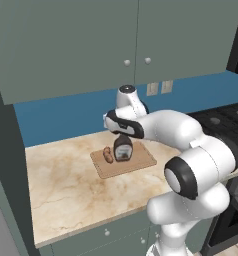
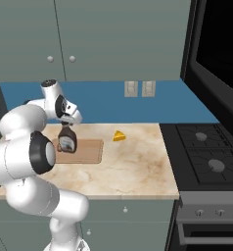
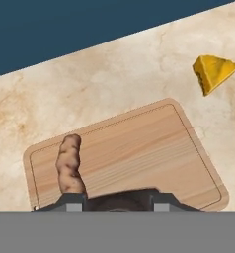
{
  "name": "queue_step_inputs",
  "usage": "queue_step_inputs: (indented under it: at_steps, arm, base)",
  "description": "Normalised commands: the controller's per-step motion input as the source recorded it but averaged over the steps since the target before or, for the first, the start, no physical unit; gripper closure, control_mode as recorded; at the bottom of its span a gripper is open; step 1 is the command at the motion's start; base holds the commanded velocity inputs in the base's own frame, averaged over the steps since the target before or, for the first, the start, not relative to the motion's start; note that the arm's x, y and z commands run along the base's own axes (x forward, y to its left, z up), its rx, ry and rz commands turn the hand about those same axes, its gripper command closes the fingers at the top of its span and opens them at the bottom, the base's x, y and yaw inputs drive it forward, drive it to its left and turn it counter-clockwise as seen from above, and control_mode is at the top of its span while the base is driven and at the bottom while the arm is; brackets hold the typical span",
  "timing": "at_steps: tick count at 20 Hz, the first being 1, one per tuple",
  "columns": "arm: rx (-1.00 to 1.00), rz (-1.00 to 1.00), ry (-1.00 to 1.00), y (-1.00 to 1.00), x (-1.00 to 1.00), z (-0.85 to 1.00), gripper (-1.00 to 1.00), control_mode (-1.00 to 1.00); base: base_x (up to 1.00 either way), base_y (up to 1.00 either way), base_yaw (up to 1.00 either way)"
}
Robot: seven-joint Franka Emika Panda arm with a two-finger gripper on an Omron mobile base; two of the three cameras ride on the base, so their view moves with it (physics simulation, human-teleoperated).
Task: Retrieve the reheated potato from the microwave, then place the potato, cheese, and condiment on the cutting board.
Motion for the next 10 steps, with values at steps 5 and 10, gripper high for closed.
queue_step_inputs:
  at_steps: [5, 10]
  arm:
    - [0.0, 0.0, 0.0, 0.0, 0.0, -0.16, 1.0, -1.0]
    - [0.0, 0.0, 0.0, 0.03, 0.0, -0.16, 1.0, -1.0]
  base:
    - [0.0, 0.0, 0.0]
    - [0.0, 0.0, 0.0]
